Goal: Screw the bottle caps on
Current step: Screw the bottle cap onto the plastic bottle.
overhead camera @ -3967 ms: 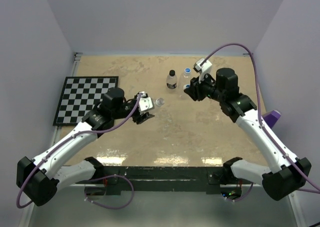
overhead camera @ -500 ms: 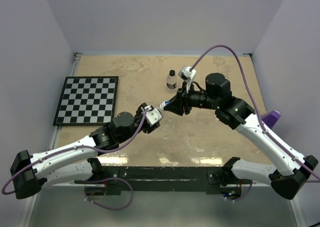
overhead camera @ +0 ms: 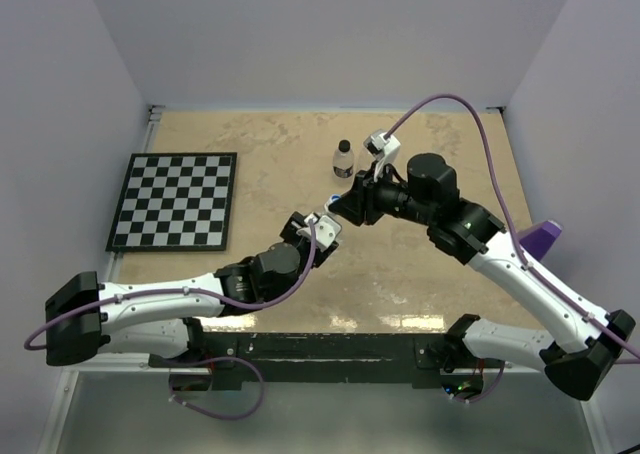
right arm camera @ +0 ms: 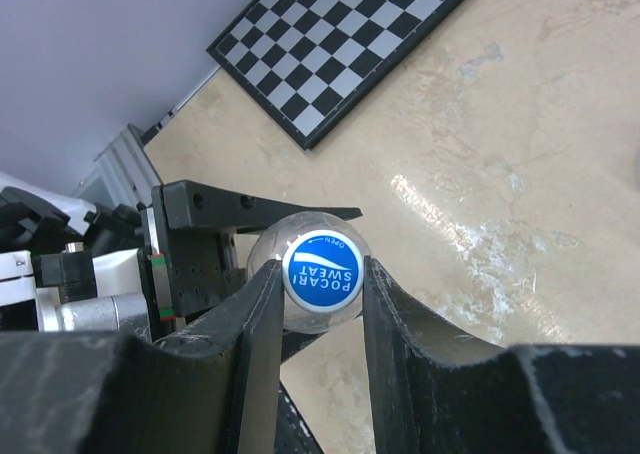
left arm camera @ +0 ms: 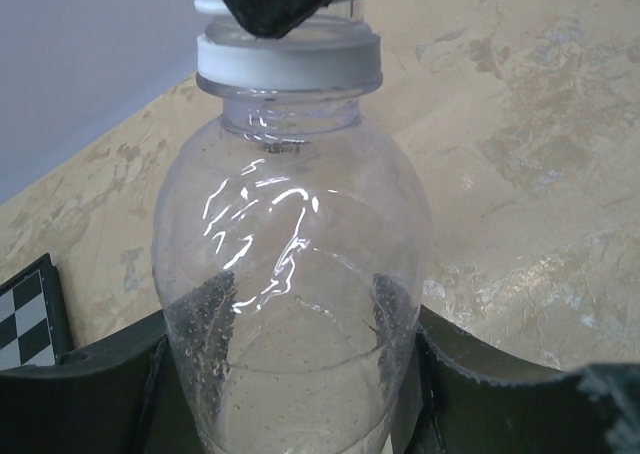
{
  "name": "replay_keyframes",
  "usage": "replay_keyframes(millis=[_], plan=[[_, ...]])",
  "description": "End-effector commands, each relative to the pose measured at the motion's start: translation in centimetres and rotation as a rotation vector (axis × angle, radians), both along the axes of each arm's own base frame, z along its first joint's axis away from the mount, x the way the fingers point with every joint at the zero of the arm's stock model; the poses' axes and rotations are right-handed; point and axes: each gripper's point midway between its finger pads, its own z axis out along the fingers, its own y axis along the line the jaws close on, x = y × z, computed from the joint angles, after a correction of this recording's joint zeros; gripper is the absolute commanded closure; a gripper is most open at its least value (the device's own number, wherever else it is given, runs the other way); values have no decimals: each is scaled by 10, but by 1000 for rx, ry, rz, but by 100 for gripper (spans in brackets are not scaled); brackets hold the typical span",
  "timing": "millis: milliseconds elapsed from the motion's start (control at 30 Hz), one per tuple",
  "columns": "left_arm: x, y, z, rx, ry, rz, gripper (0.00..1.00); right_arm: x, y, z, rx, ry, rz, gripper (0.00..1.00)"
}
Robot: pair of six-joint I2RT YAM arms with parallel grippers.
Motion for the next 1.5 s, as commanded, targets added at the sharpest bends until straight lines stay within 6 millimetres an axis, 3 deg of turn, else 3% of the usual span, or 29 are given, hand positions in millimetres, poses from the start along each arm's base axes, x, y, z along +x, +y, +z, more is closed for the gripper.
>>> replay_keyframes(millis=[0,67,100,200,300,467,533,800,1100,1467], plan=[[-14,-37,87,-304,-100,-85,94,16,0,-7,21,16,-98,100],[-15,-39,80,-293,-79,-89,95,15,-1,-3,28,7,-101,100],[-17,-40,76,-291,-66,-99,95,14,-2,-1,30,-1,-98,95],[-19,-39,63,-288,-30,-106,95,11,-3,11,70,-22,-93,65],[-21,-37,46,-278,15,-121,96,10,-6,28,95,-60,-98,42],[-18,-27,25,-314,106,-162,96,8,-16,51,95,-131,-109,19],[-18,-21,20,-318,125,-193,96,7,-21,57,82,-158,-117,15],[-29,-13,14,-261,186,-421,96,-20,-26,93,74,-354,49,15],[-49,-14,31,-159,169,-668,96,-63,-11,72,-16,-492,432,28],[-62,-14,35,9,152,-806,97,-92,-17,62,-74,-564,626,35]])
